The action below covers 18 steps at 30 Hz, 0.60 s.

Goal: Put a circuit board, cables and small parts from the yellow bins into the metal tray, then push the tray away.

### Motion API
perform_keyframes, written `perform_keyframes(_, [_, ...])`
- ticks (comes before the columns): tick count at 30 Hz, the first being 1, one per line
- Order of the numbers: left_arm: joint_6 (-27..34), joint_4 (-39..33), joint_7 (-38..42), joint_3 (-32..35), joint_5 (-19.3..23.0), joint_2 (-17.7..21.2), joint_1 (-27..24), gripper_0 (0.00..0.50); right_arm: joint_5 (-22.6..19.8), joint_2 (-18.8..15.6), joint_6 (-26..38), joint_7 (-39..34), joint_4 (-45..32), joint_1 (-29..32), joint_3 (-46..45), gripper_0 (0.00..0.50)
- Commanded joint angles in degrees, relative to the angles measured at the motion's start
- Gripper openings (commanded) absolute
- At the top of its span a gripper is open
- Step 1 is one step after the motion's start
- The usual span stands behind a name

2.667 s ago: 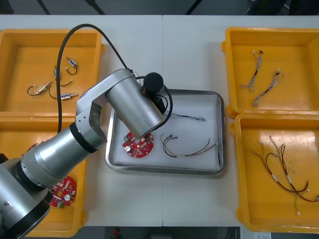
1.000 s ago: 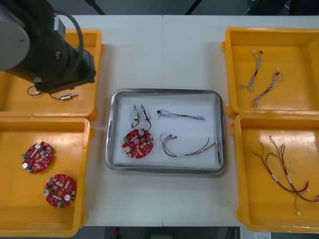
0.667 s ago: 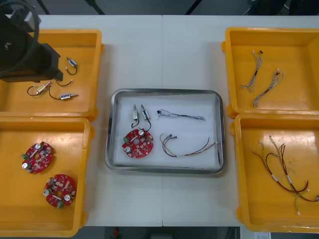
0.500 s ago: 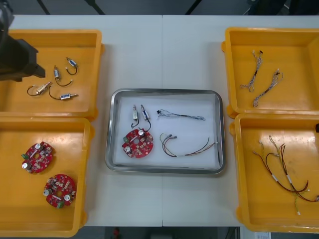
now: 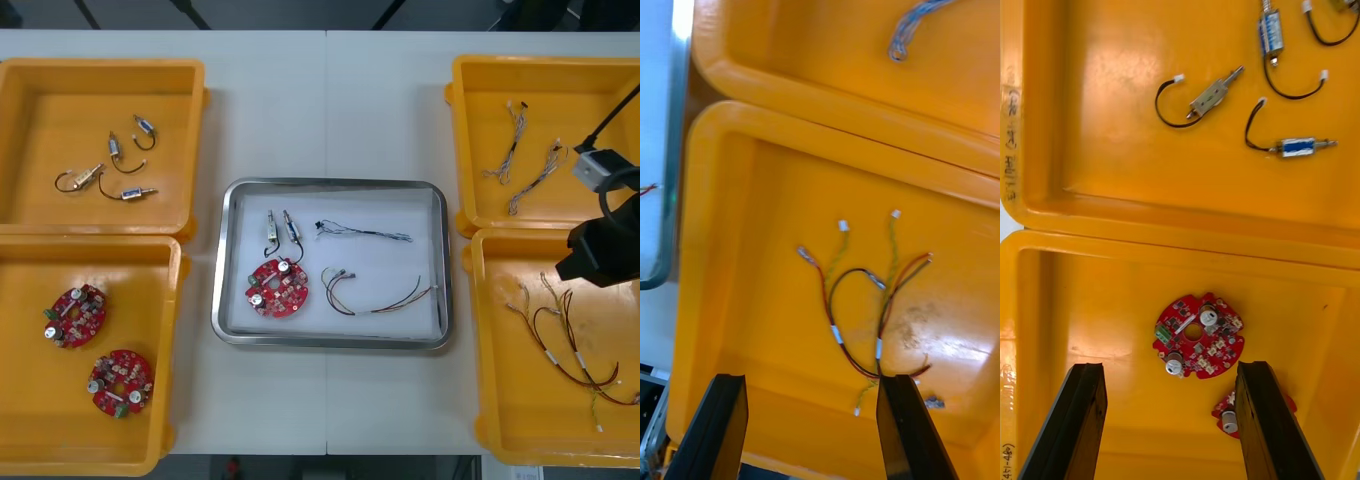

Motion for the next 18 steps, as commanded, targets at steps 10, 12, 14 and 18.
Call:
perform_keyframes(10, [-7.04,-0.83,4.03,2.08,-0.25,2.67,12.49,0.500,-1.37,0.51,-8.06,2.08,-3.60,-15.79,22.83,0.500])
perform_keyframes(12, [-7.04,-1.53,4.12,2.43,1.15,2.58,13.19,0.500,-0.84,1.91,-8.06,2.43,-3.60,-17.81,25.12,0.500])
perform_keyframes(14, [-7.04,-3.55,4.21,2.69,1.94,2.58,14.24,0.500,0.04,4.11,-8.06,2.95,-3.60,-20.27,28.19,0.500])
perform_keyframes(18, [-7.04,-6.98,4.74,2.69,1.77,2.67,15.21,0.500,2.67,7.80,-7.97,3.92,-3.60,-24.22,33.73,0.500])
